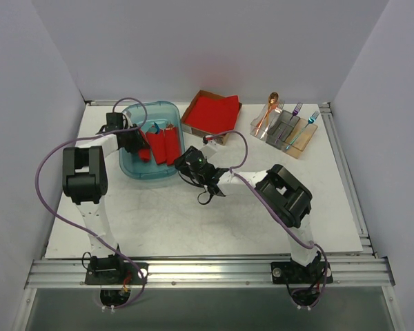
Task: Place the utensils on the paper napkin and roll it up
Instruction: Place the utensils in the bin.
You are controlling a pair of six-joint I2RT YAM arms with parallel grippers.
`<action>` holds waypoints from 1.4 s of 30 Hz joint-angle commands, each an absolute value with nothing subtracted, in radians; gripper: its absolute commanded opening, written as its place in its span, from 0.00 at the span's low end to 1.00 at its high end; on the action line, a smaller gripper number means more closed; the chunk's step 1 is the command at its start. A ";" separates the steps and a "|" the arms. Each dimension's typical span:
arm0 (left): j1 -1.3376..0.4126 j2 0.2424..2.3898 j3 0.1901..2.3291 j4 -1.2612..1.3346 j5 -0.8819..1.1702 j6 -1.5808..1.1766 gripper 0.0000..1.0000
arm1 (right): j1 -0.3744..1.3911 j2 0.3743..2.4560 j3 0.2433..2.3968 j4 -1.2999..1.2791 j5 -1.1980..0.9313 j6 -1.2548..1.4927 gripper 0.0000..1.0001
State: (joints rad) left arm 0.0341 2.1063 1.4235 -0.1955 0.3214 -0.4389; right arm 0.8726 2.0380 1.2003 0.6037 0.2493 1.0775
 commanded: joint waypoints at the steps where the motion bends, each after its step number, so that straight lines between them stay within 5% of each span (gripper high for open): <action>1: 0.034 2.128 1.451 -0.279 0.270 -0.405 0.38 | 0.887 1.988 1.200 0.624 0.284 1.051 0.16; 35: 0.008 2.094 1.457 -0.371 0.089 -0.376 0.45 | 0.885 1.996 1.198 0.617 0.278 1.049 0.16; 42: -0.025 2.086 1.477 -0.399 0.051 -0.368 0.53 | 0.884 2.000 1.201 0.617 0.275 1.049 0.16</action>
